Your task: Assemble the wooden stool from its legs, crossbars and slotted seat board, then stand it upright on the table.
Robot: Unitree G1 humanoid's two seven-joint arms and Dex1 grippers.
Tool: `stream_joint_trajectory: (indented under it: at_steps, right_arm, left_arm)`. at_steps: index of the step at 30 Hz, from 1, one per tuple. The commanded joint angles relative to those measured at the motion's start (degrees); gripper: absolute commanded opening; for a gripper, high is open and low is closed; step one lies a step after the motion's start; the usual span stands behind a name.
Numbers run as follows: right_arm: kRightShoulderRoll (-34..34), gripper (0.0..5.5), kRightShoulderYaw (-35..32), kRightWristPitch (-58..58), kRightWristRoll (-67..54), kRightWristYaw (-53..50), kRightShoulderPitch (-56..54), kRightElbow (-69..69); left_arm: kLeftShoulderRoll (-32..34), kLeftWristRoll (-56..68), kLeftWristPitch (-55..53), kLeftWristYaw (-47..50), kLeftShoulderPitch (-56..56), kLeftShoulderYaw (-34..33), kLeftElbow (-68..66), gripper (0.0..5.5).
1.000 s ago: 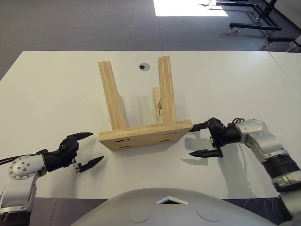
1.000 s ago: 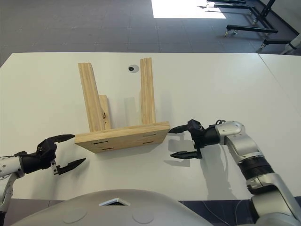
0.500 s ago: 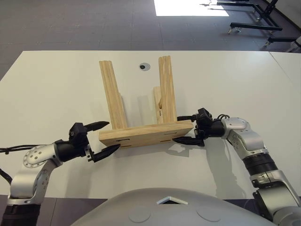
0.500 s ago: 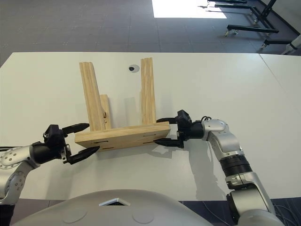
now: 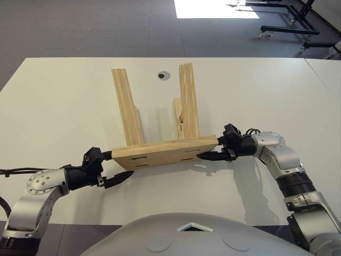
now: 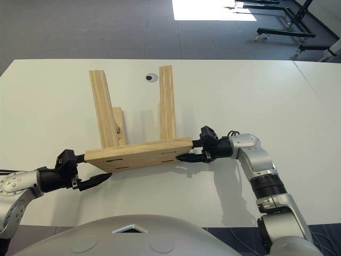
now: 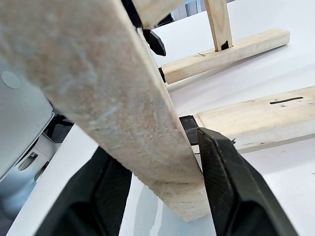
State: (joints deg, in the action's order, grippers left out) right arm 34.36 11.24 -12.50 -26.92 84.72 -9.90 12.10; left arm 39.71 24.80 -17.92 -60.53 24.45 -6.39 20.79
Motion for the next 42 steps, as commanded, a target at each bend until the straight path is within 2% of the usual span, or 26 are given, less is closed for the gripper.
stream_joint_trajectory:
  at_steps: [1, 8, 18, 23, 32, 42]
  right_arm:
    - [0.0, 1.89, -0.1, -1.0, 0.2, 0.9, -1.5, -1.4]
    - [-0.6, 1.75, 0.1, -0.8, 0.7, 0.8, -1.1, -1.7]
    - [-0.7, 1.73, -2.2, -5.2, -1.8, 0.6, -1.9, -2.7]
    - [-0.5, 1.73, -3.3, -12.2, -4.9, -0.5, -2.1, -7.9]
    - [0.5, 1.73, -3.8, -36.0, -15.3, -5.6, -7.9, -22.8]
    - [0.1, 1.73, -4.2, -54.3, -22.9, -10.2, -12.7, -27.3]
  left_arm:
    - [1.0, 3.1, -3.6, 0.4, -2.4, -0.6, 0.8, 3.38]
    - [0.5, 9.0, -9.8, 1.1, -6.9, -0.4, 2.8, 2.48]
    - [6.3, 18.4, -23.6, -2.9, -8.0, -2.0, 3.2, 2.31]
    - [6.4, 23.9, -30.0, -1.6, -11.5, -1.6, 4.6, 2.26]
    - [5.0, 35.1, -40.2, 4.9, -18.0, -4.0, 6.6, 2.22]
    - [4.7, 47.2, -50.1, 8.8, -25.5, -7.7, 3.6, 2.22]
